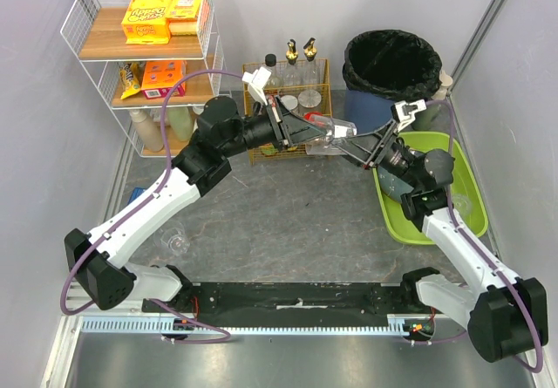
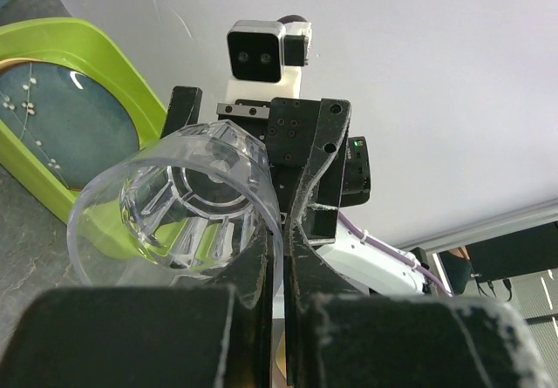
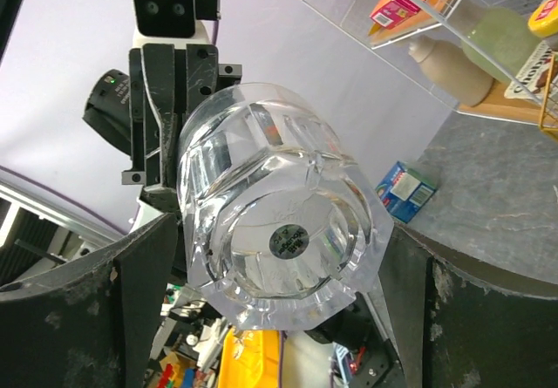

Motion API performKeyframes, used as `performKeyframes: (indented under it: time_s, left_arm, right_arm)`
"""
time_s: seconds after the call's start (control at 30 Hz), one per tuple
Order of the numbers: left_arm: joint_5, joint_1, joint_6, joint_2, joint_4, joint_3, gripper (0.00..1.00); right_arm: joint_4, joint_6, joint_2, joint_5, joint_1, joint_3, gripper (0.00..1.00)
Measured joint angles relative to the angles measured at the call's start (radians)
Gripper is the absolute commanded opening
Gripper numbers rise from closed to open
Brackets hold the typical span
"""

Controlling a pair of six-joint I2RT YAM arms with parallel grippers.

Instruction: Clear the kitchen counter

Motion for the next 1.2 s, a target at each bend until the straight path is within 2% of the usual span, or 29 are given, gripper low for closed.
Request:
performKeyframes:
  time_s: [0.23,0.43,0.53,0.73,0.77,0.83,0.9,0.97,1.07,1.2]
  left_arm:
    - [0.0,-0.003,-0.004,-0.002,0.026,-0.012,0.02]
    - [0.003,-0.003,-0.004,-0.008,0.047,-0.03,0.02]
    - [0.003,-0.003,-0.003,-0.018,0.05,-0.046,0.02]
    - [0.004,-0.003,0.0,-0.042,0.049,-0.069,0.02]
    - [0.002,-0.002,0.001,-0.043,0.047,-0.072,0.04]
    - [0.0,0.001,0.002,-0.043,0.042,-0.079,0.19]
    - [-0.003,0.003,0.006,-0.043,0.037,-0.084,0.46]
    - [-0.002,0.003,0.014,-0.043,0.03,-0.09,0.63]
    - [-0.026,-0.005,0.034,-0.053,-0.009,-0.095,0.71]
    - [-0.129,-0.003,0.096,-0.1,-0.114,-0.129,0.76]
  right_arm:
    - [0.138,0.108,0.001,0.022,0.0,-0.039,0.98]
    - [0.156,0.14,0.007,0.03,0.0,-0.044,0.98]
    - [0.154,0.144,0.008,0.029,0.0,-0.047,0.87]
    - [0.122,0.135,0.014,0.023,0.002,-0.049,0.5]
    - [0.116,0.133,0.015,0.02,0.002,-0.049,0.47]
    - [0.102,0.123,0.018,0.014,0.002,-0.049,0.39]
    - [0.084,0.113,0.019,0.012,0.002,-0.048,0.36]
    - [0.048,0.085,0.019,0.013,0.002,-0.043,0.33]
    - [-0.072,0.015,0.019,0.018,0.003,-0.028,0.32]
    - [-0.352,-0.166,0.008,0.065,-0.008,0.051,0.31]
